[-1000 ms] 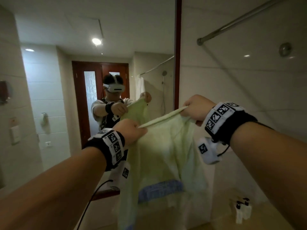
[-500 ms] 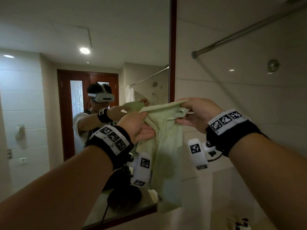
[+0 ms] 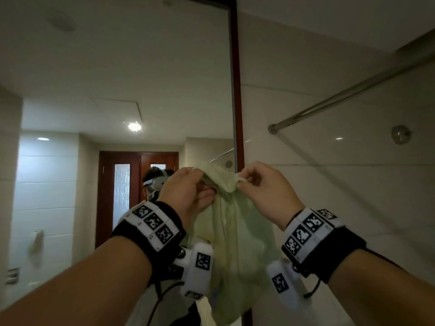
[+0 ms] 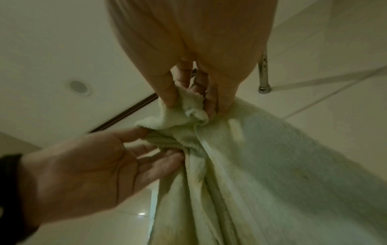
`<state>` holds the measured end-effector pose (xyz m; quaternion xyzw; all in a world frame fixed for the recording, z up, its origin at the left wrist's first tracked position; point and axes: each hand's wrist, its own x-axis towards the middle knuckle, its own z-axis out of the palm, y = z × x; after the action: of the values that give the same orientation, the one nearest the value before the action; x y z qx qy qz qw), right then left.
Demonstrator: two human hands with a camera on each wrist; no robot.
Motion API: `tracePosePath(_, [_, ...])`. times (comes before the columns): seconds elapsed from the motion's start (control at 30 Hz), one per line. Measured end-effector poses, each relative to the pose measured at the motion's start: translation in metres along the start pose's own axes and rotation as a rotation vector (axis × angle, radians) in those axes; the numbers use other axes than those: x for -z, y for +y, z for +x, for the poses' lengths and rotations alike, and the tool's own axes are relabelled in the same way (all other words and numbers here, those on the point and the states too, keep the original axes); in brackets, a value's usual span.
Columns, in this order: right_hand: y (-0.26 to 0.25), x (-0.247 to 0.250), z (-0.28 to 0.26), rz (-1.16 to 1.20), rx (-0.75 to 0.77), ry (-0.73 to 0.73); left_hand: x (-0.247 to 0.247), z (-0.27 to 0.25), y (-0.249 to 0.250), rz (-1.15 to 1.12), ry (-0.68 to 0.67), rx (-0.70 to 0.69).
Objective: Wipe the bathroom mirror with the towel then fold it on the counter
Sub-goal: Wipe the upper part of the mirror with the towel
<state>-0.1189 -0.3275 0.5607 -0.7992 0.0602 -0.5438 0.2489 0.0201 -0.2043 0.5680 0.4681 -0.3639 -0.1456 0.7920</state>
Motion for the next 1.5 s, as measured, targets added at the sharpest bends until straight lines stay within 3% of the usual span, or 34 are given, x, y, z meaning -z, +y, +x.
tracePosePath(0.2, [0.015,0.005,0.015,-0.435,0.274,-0.288,-0.019,0.02,0.023,0.045,-0.034,-0.119])
tracePosePath(0.37, [0.03,-0.006,0.03,-0.745,0.389,-0.165,-0.03,0.035,0.037,0.043,-0.012,-0.191])
tracePosePath(0.5, [0.032,-0.014,0.039,-0.728,0.393,0.012,-0.041,0.041,0.041,0.091,-0.065,-0.226])
tracePosePath(0.67, [0.037,-0.023,0.045,-0.7,0.411,0.125,-0.044,0.045,0.037,0.069,-0.047,-0.246])
tracePosePath(0.87, [0.044,-0.017,0.067,-0.721,0.417,0.116,-0.046,0.058,0.04,0.197,-0.056,-0.33])
tracePosePath(1.2, [0.051,-0.002,0.144,-0.765,0.48,0.089,-0.084,0.109,0.053,0.462,0.137,-0.528])
tracePosePath(1.5, [0.036,0.012,0.243,-0.698,0.523,0.132,-0.112,0.186,0.108,0.617,0.212,-0.703])
